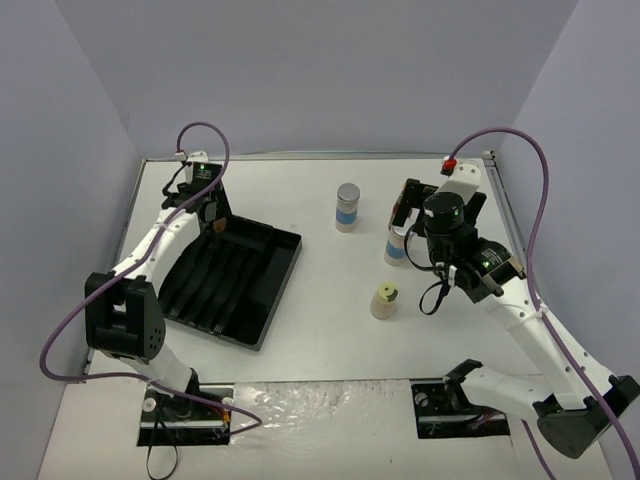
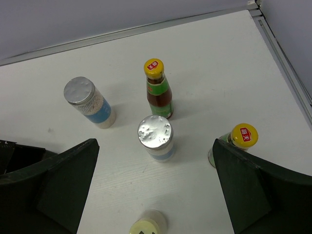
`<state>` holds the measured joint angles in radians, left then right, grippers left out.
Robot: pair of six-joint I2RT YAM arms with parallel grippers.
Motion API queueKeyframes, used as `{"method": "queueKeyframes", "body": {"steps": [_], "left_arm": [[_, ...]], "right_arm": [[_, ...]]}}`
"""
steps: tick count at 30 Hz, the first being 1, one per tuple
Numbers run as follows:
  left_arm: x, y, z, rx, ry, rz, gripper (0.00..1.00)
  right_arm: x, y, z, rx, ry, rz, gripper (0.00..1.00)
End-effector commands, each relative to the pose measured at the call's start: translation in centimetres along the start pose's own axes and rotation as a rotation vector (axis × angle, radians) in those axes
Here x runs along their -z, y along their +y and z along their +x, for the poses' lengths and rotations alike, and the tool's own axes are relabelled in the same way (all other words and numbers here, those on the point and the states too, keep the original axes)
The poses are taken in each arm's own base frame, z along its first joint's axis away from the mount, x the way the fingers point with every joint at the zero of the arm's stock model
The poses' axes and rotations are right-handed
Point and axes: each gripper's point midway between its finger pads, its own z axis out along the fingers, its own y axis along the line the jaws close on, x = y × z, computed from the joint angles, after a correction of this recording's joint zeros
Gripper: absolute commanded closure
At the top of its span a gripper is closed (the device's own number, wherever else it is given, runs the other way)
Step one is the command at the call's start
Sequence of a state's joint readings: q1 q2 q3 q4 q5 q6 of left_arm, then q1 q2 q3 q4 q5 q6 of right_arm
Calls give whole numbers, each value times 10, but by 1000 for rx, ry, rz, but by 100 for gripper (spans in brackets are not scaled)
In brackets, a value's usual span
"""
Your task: Organize the condiment bottles
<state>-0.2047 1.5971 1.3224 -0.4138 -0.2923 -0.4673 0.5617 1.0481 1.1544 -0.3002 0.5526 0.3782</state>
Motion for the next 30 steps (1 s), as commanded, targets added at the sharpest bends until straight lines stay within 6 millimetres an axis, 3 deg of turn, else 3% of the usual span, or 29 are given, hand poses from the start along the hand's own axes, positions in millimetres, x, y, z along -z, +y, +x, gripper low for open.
{"method": "queueKeyframes", "body": {"steps": [1, 6, 27, 30], "left_arm": [[-2, -13, -45, 38, -138, 50, 100], [-15, -17, -44, 19, -123, 42, 100], [-56, -20, -8, 31, -51, 57, 100], [-62, -22, 0, 30, -38, 66, 90]], "right_arm": [[-2, 6, -16, -58, -59, -12, 0], [-1, 4, -16, -53, -61, -8, 0], [-1, 0, -8, -46, -50, -2, 0], [0, 0, -8, -45, -51, -4, 0]]}}
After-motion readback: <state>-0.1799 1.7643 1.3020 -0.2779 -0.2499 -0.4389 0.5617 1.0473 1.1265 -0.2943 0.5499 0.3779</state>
